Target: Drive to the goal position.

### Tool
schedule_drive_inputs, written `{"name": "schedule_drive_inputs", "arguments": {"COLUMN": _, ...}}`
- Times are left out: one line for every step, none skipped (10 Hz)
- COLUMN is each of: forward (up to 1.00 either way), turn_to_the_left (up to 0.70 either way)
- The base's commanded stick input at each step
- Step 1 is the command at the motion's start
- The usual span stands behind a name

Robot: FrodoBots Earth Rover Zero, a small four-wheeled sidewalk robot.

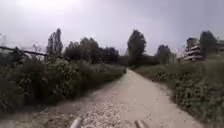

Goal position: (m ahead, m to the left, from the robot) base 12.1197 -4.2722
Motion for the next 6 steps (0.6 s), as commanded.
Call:
{"name": "schedule_drive_inputs", "arguments": {"forward": 0.45, "turn_to_the_left": 0.0}}
{"name": "schedule_drive_inputs", "arguments": {"forward": 0.73, "turn_to_the_left": 0.0}}
{"name": "schedule_drive_inputs", "arguments": {"forward": 0.85, "turn_to_the_left": 0.0}}
{"name": "schedule_drive_inputs", "arguments": {"forward": 0.85, "turn_to_the_left": 0.0}}
{"name": "schedule_drive_inputs", "arguments": {"forward": 0.85, "turn_to_the_left": 0.0}}
{"name": "schedule_drive_inputs", "arguments": {"forward": 0.85, "turn_to_the_left": 0.0}}
